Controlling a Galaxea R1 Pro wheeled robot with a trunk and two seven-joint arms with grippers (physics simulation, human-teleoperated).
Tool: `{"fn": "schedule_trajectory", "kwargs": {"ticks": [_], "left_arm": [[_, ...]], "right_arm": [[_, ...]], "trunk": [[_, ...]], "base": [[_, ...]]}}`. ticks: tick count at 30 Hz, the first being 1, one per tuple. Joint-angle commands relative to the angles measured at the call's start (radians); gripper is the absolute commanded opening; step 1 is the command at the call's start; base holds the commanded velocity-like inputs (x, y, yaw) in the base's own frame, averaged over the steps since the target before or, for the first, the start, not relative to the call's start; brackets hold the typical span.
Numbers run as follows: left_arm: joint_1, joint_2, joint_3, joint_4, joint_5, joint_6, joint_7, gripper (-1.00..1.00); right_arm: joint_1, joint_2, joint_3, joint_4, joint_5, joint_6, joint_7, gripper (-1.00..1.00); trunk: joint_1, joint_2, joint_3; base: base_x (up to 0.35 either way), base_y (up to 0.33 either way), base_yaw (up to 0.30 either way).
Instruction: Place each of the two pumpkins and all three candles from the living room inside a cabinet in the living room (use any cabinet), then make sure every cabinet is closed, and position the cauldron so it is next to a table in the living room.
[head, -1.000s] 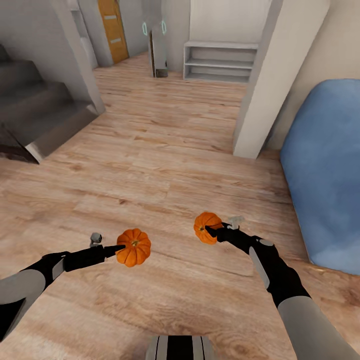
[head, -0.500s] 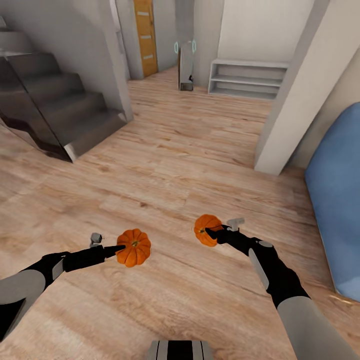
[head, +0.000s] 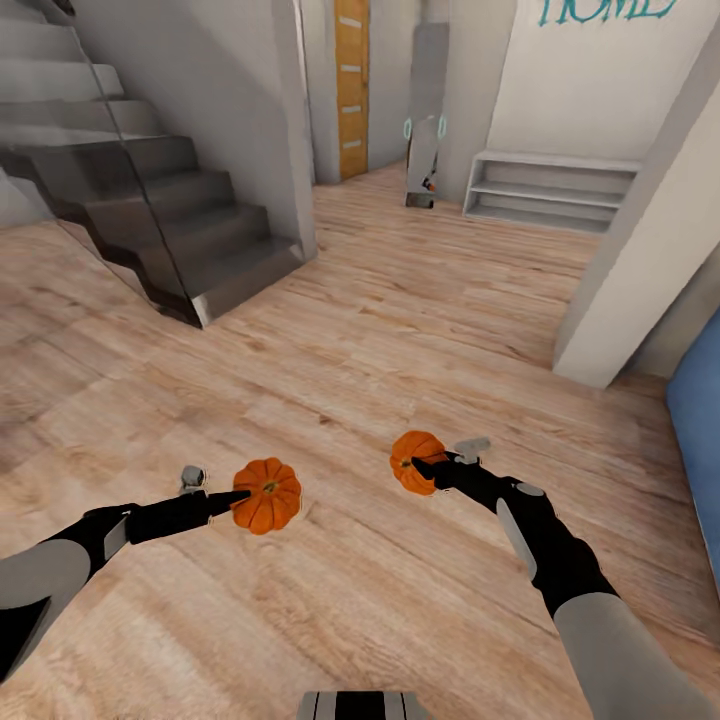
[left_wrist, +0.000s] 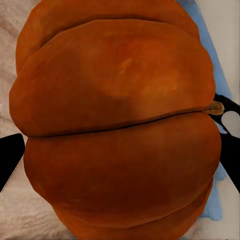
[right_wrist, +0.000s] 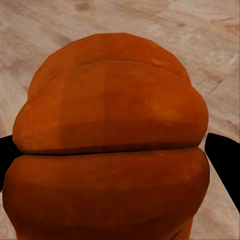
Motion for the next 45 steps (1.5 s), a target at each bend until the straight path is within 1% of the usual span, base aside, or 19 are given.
{"fn": "schedule_trajectory", "kwargs": {"ticks": [1,25,31,34,36,45], "left_arm": [[0.000,0.000,0.011,0.000,0.001,-0.001,0.000,-1.00],[0.000,-0.001,0.011,0.000,0.001,-0.001,0.007,-1.00],[0.000,0.001,0.011,0.000,0.001,0.000,0.023,-1.00],[0.000,0.002,0.011,0.000,0.001,0.000,0.025,-1.00],[0.000,0.003,0.012,0.000,0.001,0.000,0.025,-1.00],[0.000,0.002,0.012,0.000,0.001,0.000,0.025,-1.00]], "right_arm": [[0.000,0.000,0.001,0.000,-0.002,0.000,-0.003,-1.00],[0.000,0.000,-0.001,0.000,-0.003,0.000,-0.005,-1.00],[0.000,0.000,0.000,0.016,-0.002,0.000,-0.006,-1.00],[0.000,0.000,0.002,0.025,-0.002,0.002,-0.031,-1.00],[0.000,-0.001,0.008,0.026,-0.002,0.001,-0.064,-1.00],[0.000,0.000,0.017,0.030,-0.004,0.000,-0.074,-1.00]], "trunk": [[0.000,0.000,0.004],[-0.011,0.006,0.097],[-0.014,0.007,0.120],[-0.015,0.008,0.132],[-0.016,0.008,0.139],[-0.020,0.011,0.167]], "base": [[0.000,0.000,0.286],[0.000,0.000,0.286],[0.000,0.000,0.286],[0.000,0.000,0.286],[0.000,0.000,0.286],[0.000,0.000,0.164]]}}
